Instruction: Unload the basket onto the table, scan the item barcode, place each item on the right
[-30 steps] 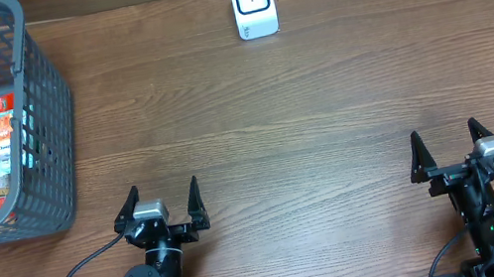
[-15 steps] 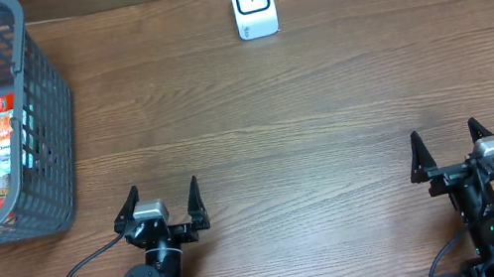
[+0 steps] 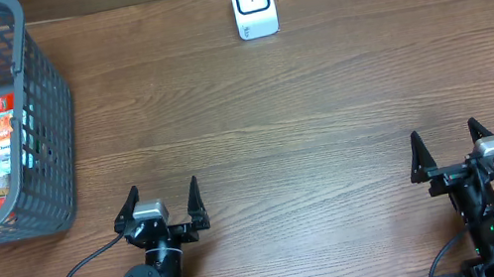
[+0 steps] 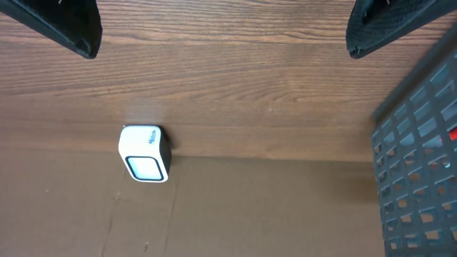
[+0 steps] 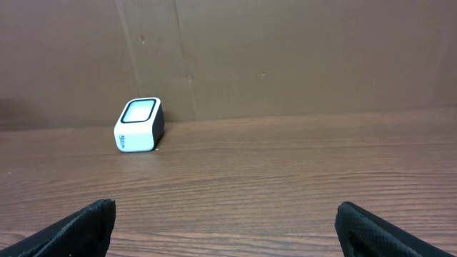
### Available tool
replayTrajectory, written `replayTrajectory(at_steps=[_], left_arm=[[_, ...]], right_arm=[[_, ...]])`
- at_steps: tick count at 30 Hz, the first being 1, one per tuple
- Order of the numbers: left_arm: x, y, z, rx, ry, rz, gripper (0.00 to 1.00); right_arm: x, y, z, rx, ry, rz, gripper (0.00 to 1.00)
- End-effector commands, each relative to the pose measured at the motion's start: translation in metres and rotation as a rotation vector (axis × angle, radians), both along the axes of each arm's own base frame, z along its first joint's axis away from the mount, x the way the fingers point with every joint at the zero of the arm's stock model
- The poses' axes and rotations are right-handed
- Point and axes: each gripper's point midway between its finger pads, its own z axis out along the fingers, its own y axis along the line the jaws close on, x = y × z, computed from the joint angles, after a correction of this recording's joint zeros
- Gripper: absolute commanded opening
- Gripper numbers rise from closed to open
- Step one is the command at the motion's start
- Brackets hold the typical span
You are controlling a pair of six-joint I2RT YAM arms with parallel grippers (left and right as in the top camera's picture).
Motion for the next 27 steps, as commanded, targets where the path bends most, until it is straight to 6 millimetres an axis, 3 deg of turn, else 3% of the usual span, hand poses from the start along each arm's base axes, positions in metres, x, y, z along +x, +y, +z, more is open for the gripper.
replayTrajectory(at_steps=[1,7,16,22,27], left_arm=[[-0.001,-0.003,0.003,-0.02,-0.003,-0.013,1.0],[-0.008,-0.003,0.021,-0.075,0.009,-0.01,1.0],[-0.039,-0.007,0.091,-0.083,0.057,-0.026,1.0],[-0.045,-0.022,0.115,-0.105,0.256,-0.102,1.0],[-0.038,-0.032,0.124,-0.125,0.471,-0.157,1.0]], right_arm=[[0.0,-0.001,-0.002,-0.001,-0.004,-0.005,1.0],[0.0,-0.001,-0.002,-0.001,-0.004,-0.005,1.0],[0.0,-0.001,-0.002,-0.001,-0.004,-0.005,1.0],[0.0,-0.001,-0.002,-0.001,-0.004,-0.005,1.0],[0.0,-0.001,-0.002,-0.001,-0.004,-0.005,1.0]])
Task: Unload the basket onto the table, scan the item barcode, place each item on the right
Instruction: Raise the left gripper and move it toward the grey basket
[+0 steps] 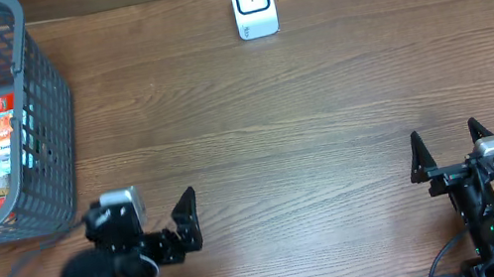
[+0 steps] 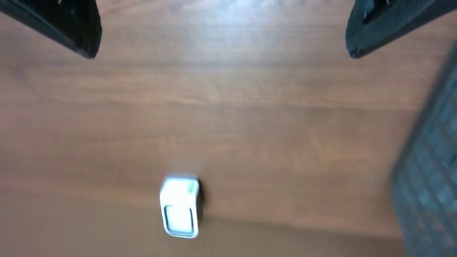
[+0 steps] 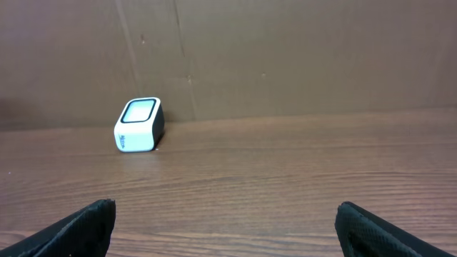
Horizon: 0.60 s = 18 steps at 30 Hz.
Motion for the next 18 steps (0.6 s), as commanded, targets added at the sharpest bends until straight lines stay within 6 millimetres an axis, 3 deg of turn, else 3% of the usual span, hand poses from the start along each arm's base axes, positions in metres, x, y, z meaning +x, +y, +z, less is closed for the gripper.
replayTrajectory(at_steps=[1,6,9,12,14,16,18], left_arm=[[0.012,-0.017,0.019,-0.045,0.079,-0.09,1.0],[0.029,-0.041,0.024,-0.132,0.153,-0.219,1.0],[0.04,-0.043,0.019,-0.139,0.175,-0.228,0.96],[0.05,-0.039,0.012,-0.131,0.202,-0.206,0.5],[0.054,-0.037,0.006,-0.13,0.227,-0.194,0.32],[0.058,-0.034,-0.001,-0.133,0.257,-0.171,0.19],[0.061,-0.034,-0.006,-0.141,0.281,-0.161,0.13]], right_arm=[[0.0,-0.001,-0.002,-0.001,-0.004,-0.005,1.0],[0.0,-0.001,-0.002,-0.001,-0.004,-0.005,1.0],[0.0,-0.001,-0.002,-0.001,-0.004,-0.005,1.0],[0.0,-0.001,-0.002,-0.001,-0.004,-0.005,1.0],[0.0,-0.001,-0.002,-0.001,-0.004,-0.005,1.0],[0.0,-0.001,-0.002,-0.001,-0.004,-0.005,1.0],[0.0,-0.001,-0.002,-0.001,-0.004,-0.005,1.0]])
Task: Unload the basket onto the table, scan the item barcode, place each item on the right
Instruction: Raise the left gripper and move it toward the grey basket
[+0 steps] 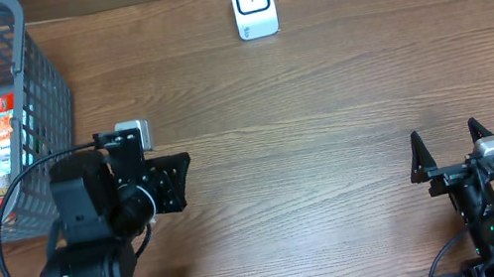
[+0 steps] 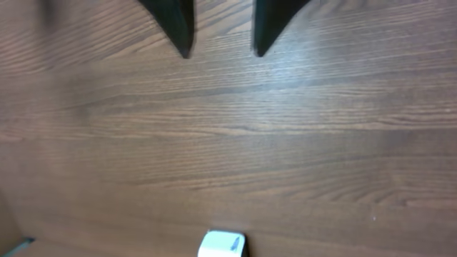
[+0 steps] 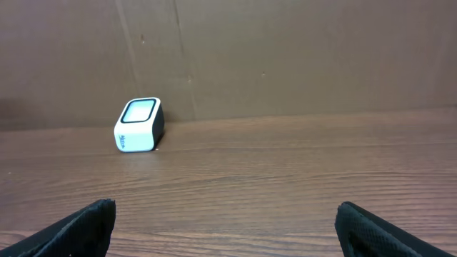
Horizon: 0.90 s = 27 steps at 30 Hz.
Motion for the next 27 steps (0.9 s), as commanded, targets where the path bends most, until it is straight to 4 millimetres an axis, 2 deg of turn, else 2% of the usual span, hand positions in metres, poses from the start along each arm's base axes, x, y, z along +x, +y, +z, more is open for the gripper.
replayTrajectory(at_steps=[1,8,17,18,19,20,21,24,27], left_arm=[[0.005,-0.001,0.003,-0.002,0.009,0.003,0.12],[0.012,0.015,-0.014,0.027,0.084,0.108,0.11],[0.015,0.025,-0.038,0.068,0.188,0.158,0.2],[0.016,0.029,-0.042,0.082,0.2,0.17,0.24],[0.016,0.03,-0.045,0.092,0.211,0.177,0.33],[0.017,0.033,-0.048,0.102,0.226,0.185,0.47],[0.018,0.033,-0.052,0.107,0.24,0.186,0.7],[0.019,0.033,-0.061,0.109,0.281,0.184,0.77],[0.02,0.033,-0.07,0.112,0.321,0.181,0.9]], right_arm=[[0.0,-0.001,-0.002,-0.001,-0.003,-0.006,1.0],[0.0,-0.001,-0.002,-0.001,-0.003,-0.006,1.0],[0.0,-0.001,-0.002,-0.001,-0.003,-0.006,1.0],[0.0,-0.001,-0.002,-0.001,-0.003,-0.006,1.0],[0.0,-0.001,-0.002,-0.001,-0.003,-0.006,1.0],[0.0,-0.001,-0.002,0.0,-0.003,-0.006,1.0],[0.0,-0.001,-0.002,-0.001,-0.003,-0.006,1.0],[0.0,-0.001,-0.002,-0.001,-0.003,-0.006,1.0],[0.0,-0.001,-0.002,-0.001,-0.003,-0.006,1.0]])
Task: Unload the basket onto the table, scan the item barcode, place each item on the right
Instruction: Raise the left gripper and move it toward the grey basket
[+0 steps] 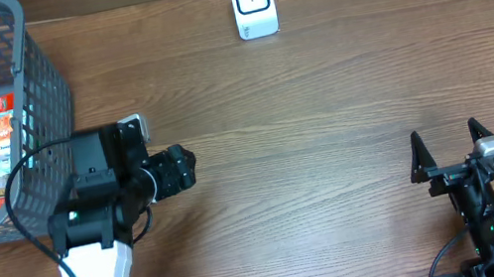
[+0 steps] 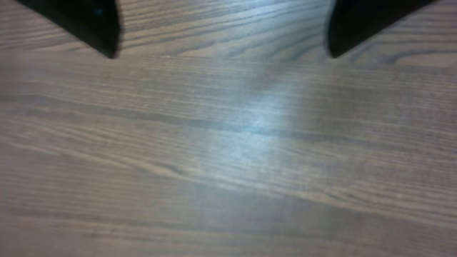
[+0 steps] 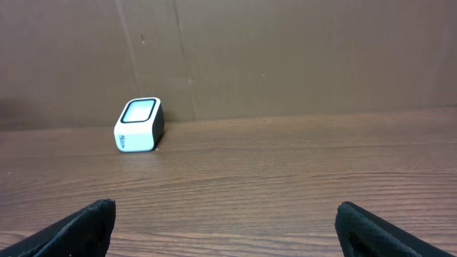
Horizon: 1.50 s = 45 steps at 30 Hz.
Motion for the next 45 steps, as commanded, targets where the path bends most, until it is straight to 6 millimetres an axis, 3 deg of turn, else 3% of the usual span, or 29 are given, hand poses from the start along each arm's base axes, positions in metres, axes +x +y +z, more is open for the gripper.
replayTrajectory(at_steps=[1,6,22,35,45], left_arm=[[0.005,0.002,-0.002,0.014,0.023,0.005,0.92],[0.007,0.002,-0.015,0.013,0.073,0.005,1.0],[0.005,0.002,-0.016,0.01,0.091,0.012,1.0],[0.019,0.002,0.05,0.009,-0.07,0.023,1.0],[0.017,0.007,0.056,0.031,-0.071,0.036,1.0]], right_arm=[[0.0,-0.001,-0.002,-0.001,-0.004,-0.005,1.0],[0.0,-0.001,-0.002,-0.001,-0.004,-0.005,1.0],[0.0,-0.001,-0.002,-0.001,-0.004,-0.005,1.0],[0.0,-0.001,-0.002,-0.001,-0.004,-0.005,1.0],[0.0,-0.001,-0.002,-0.001,-0.004,-0.005,1.0]])
